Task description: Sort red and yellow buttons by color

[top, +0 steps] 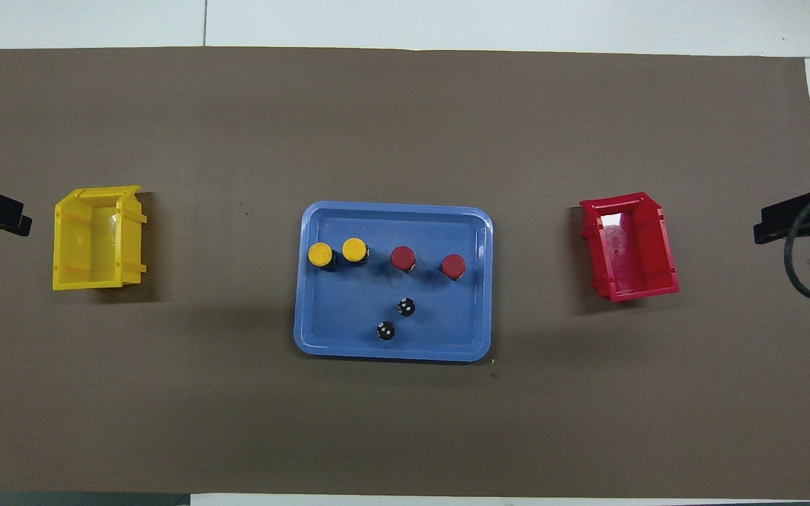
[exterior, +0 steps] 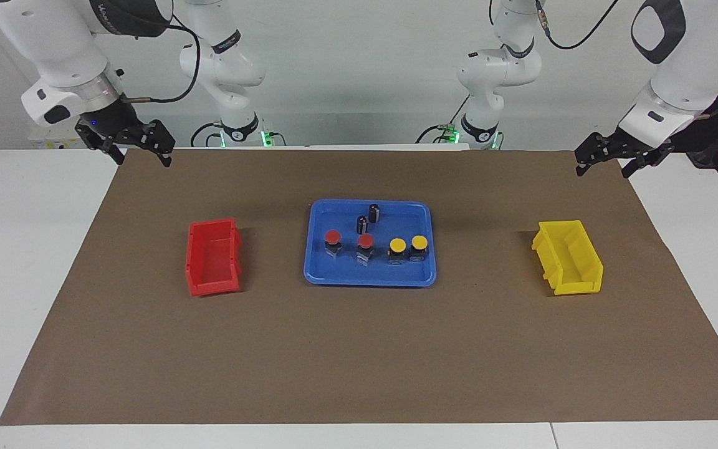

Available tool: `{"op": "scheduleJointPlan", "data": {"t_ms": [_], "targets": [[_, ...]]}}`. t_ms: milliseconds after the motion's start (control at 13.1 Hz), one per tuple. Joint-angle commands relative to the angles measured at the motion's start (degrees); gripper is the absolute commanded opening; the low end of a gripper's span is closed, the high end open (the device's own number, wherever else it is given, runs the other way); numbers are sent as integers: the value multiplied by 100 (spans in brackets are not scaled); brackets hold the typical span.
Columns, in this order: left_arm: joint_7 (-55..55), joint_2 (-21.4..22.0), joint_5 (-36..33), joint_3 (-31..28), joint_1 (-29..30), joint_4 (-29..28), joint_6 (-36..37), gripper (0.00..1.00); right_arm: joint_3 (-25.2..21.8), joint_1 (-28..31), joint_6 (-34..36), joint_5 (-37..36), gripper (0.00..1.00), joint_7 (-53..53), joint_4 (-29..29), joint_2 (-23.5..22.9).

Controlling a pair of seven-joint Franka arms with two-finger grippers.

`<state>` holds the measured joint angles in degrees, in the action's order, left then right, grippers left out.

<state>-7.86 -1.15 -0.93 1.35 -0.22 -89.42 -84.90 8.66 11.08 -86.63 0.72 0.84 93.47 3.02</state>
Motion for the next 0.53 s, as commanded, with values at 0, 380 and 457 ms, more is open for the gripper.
{"op": "scheduleJointPlan", "data": {"t_ms": [0, 380, 457], "targets": [[21, 176, -65, 14, 22, -233, -167, 100, 39, -709, -231, -46, 100, 658, -65, -195], [21, 203, -65, 6, 23, -330, -272, 100, 65, -2485, -1809, -98, 100, 3094, -207, -1425], [21, 272, -65, 6, 22, -426, -290, 100, 65, -2662, -2275, -125, 100, 3411, 20, -1557]]}}
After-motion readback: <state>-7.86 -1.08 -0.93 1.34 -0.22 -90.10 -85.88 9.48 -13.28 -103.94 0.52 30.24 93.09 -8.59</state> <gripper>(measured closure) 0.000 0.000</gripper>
